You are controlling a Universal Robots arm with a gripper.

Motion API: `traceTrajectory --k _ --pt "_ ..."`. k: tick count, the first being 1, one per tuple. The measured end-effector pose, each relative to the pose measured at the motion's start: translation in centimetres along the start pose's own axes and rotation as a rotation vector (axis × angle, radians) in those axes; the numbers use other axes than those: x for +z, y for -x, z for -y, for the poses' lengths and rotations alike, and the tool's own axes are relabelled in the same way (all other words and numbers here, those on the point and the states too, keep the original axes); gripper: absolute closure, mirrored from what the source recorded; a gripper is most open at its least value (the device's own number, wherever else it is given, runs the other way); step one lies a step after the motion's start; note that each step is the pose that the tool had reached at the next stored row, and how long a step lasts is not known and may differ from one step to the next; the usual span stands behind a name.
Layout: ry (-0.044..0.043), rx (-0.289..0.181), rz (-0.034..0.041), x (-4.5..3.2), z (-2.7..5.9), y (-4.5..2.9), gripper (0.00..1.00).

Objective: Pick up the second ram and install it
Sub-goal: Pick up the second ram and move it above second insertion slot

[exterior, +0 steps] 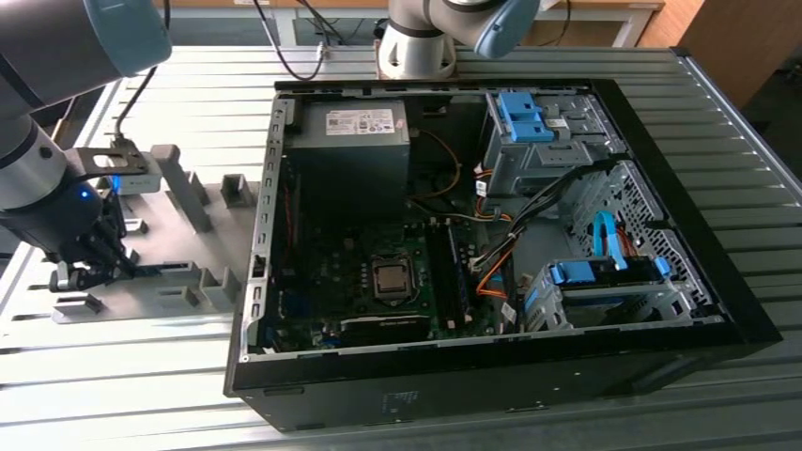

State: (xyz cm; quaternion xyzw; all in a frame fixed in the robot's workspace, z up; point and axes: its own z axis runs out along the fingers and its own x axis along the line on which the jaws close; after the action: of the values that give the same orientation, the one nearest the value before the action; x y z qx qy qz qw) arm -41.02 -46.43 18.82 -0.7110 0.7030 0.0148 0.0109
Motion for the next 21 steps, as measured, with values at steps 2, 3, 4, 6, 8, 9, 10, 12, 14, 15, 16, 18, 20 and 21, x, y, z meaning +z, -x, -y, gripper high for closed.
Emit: traceTrajectory --k 2,3,4,6,8,9,10,12,14,15,16,18,20,21 --pt "-0.0001 0.000 0.0000 -0.05 0.00 0.00 0.86" --pt "0.0003 0.000 -0.0002 -0.14 0.00 0.00 0.86" --pt "0.0001 0.000 -0.0001 -0.22 0.00 0.00 0.86" --pt "0.0001 0.000 -0.0001 -0.61 0.00 0.02 0.86" --pt "0.0002 0.000 -0.0002 -0.92 -0.01 0.03 0.86" --pt "0.0001 0.000 -0.0001 -1.04 -0.01 0.04 0.86" --pt "0.0000 0.000 0.0000 -1.17 0.00 0.04 0.86" --pt "-0.0001 0.000 0.0000 -1.17 0.00 0.04 0.86" --pt "0.0001 0.000 -0.0001 -1.22 -0.01 0.04 0.86" --pt "0.0001 0.000 -0.0001 -1.22 -0.01 0.04 0.86" --pt "0.0001 0.000 -0.0001 -1.23 -0.01 0.05 0.86" --pt "0.0004 0.000 -0.0003 -1.33 -0.01 0.05 0.86" --pt "0.0001 0.000 -0.0001 -1.44 -0.01 0.05 0.86" --pt "0.0003 0.000 -0.0003 -1.54 -0.01 0.05 0.86"
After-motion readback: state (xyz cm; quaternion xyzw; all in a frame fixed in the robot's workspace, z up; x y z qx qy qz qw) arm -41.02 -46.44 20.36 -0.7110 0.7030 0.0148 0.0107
